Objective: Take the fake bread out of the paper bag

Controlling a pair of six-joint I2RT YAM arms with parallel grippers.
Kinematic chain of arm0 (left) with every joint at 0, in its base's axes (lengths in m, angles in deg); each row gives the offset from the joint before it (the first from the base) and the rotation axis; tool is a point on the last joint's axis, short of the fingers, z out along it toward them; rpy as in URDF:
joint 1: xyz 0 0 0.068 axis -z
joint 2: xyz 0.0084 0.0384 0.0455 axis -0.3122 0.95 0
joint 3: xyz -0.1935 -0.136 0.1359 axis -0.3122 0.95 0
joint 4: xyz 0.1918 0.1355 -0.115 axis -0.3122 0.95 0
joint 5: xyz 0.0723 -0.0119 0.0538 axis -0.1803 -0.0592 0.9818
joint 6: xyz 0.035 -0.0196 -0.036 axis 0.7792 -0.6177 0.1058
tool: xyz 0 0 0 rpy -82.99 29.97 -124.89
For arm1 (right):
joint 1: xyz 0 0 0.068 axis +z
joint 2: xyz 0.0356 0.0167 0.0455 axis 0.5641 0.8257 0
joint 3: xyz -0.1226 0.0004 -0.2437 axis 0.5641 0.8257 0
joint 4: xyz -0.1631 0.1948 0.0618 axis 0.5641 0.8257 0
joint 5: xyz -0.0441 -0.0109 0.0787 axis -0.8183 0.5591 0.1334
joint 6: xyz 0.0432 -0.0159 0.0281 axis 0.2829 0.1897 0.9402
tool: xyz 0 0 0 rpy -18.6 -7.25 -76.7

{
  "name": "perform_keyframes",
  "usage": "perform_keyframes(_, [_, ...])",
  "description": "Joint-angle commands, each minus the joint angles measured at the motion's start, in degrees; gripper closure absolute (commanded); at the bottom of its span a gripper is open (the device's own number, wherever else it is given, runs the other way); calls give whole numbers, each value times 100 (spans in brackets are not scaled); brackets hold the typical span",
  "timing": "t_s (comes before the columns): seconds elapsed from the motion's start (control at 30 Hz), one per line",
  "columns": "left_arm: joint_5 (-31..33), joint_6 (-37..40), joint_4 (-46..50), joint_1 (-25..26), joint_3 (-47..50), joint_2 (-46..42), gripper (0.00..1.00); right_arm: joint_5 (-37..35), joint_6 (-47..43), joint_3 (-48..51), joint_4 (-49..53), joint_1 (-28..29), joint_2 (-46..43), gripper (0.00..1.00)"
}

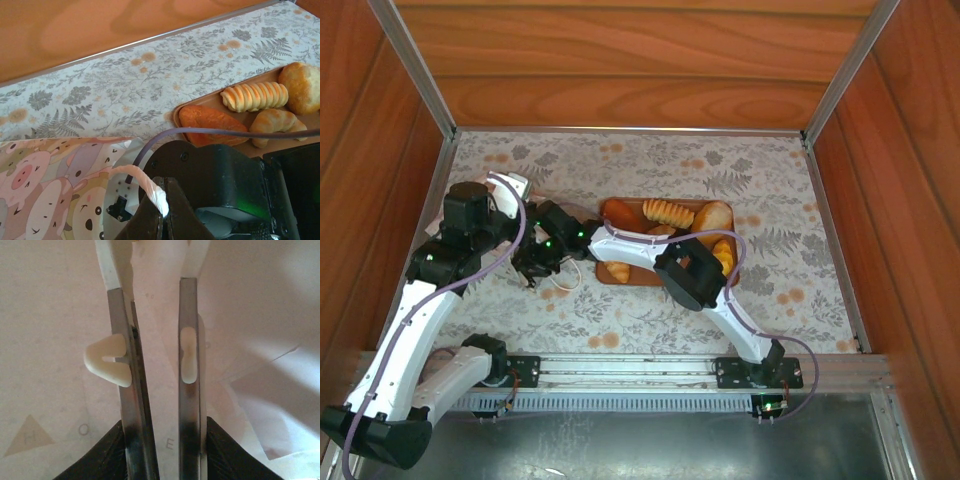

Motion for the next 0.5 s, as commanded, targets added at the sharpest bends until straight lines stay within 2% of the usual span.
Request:
perform_keyframes(0.0, [-149, 2, -42, 32, -40, -46, 100, 60, 30, -107, -34, -75, -68, 64])
perform_keyframes(0.2, [43, 59, -43, 32, 50, -114, 100, -240, -227, 318, 34, -144, -513, 71])
perform_keyframes(0.47, [152, 57, -34, 32, 105, -133, 100, -486, -378, 1016, -45, -238, -1139, 72])
